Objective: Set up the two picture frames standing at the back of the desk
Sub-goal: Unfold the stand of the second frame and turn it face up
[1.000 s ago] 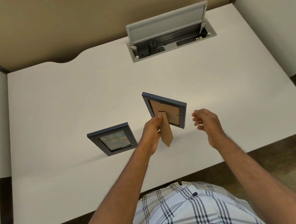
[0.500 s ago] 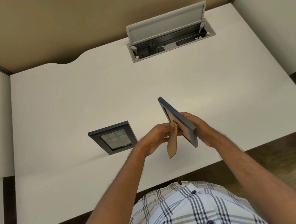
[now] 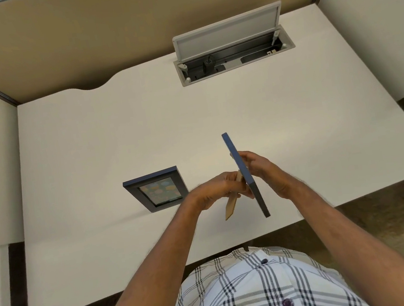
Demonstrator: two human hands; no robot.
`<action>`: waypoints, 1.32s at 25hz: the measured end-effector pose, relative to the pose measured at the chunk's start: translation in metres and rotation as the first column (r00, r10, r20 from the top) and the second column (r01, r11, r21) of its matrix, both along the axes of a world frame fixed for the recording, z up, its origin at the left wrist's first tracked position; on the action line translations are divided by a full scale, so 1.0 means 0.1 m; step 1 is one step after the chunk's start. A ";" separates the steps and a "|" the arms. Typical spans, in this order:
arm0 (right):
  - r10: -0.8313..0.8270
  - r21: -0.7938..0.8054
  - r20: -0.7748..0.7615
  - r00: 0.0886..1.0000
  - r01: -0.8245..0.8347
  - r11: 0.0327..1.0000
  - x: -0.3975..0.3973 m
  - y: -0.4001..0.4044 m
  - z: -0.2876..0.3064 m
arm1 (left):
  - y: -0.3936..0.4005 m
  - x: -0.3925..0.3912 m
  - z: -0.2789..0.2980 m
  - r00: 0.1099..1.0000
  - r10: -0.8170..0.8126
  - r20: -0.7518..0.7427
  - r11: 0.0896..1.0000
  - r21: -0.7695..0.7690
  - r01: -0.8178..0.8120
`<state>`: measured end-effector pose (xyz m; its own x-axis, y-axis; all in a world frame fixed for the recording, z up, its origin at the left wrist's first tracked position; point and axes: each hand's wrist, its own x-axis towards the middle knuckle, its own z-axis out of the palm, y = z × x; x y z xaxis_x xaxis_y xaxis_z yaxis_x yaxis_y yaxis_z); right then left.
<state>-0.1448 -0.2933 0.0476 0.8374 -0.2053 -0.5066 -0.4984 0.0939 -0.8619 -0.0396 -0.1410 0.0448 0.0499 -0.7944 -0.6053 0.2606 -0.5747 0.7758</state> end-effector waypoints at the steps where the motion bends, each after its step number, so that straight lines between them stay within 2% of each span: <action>1: 0.015 -0.006 -0.001 1.000 -0.015 1.000 -0.01 0.00 0.00 | -0.01 0.00 0.02 0.999 -0.036 0.014 0.999 0.005 0.036; 6: 0.024 -0.010 -0.027 0.999 -0.025 1.000 0.01 -0.03 -0.03 | -0.02 0.00 0.14 0.997 -0.053 0.062 0.998 0.037 0.051; 11: -0.080 0.021 -0.027 0.996 0.081 0.997 -0.06 -0.11 -0.14 | -0.04 0.10 0.05 0.961 -0.031 0.274 0.999 0.044 0.020; 12: -0.122 0.033 -0.025 0.992 0.122 0.992 -0.08 -0.12 -0.17 | -0.04 0.14 0.02 0.927 -0.004 0.375 0.999 0.052 -0.016; 13: -0.167 0.045 -0.024 0.986 0.168 0.985 -0.10 -0.13 -0.20 | -0.05 0.17 -0.02 0.848 0.010 0.530 0.995 0.076 -0.059; 15: -0.261 0.058 -0.025 0.965 0.262 0.963 -0.13 -0.14 -0.25 | -0.03 0.18 -0.10 0.609 -0.017 0.793 0.974 0.150 -0.168; 16: -0.298 0.059 -0.024 0.954 0.299 0.952 -0.14 -0.14 -0.27 | -0.01 0.16 -0.13 0.551 -0.015 0.834 0.957 0.172 -0.235; 17: -0.327 0.061 -0.018 0.945 0.328 0.943 -0.14 -0.14 -0.29 | 0.00 0.14 -0.16 0.540 0.013 0.841 0.935 0.182 -0.305; 19: -0.361 0.066 0.002 0.932 0.360 0.930 -0.11 -0.12 -0.31 | 0.01 0.10 -0.20 0.584 0.111 0.804 0.882 0.191 -0.431; 20: -0.374 0.068 0.013 0.928 0.372 0.926 -0.10 -0.11 -0.32 | 0.01 0.09 -0.23 0.644 0.190 0.741 0.855 0.198 -0.479; 22: -0.392 0.065 0.027 0.919 0.390 0.918 -0.08 -0.09 -0.33 | 0.00 0.03 -0.29 0.756 0.433 0.492 0.795 0.188 -0.577; 23: -0.397 0.062 0.029 0.917 0.395 0.917 -0.06 -0.07 -0.35 | 0.00 -0.01 -0.30 0.760 0.554 0.340 0.752 0.187 -0.632; 25: -0.403 0.063 0.027 0.915 0.400 0.914 -0.05 -0.02 -0.38 | 0.03 -0.08 -0.34 0.698 0.711 0.090 0.673 0.203 -0.712; 28: -0.411 0.068 0.025 0.911 0.409 0.910 -0.04 0.02 -0.44 | 0.07 -0.11 -0.42 0.596 0.794 -0.122 0.607 0.210 -0.766; 33: -0.408 0.035 0.012 0.913 0.407 0.913 0.00 0.06 -0.52 | 0.15 -0.07 -0.51 0.544 0.823 -0.162 0.567 0.206 -0.797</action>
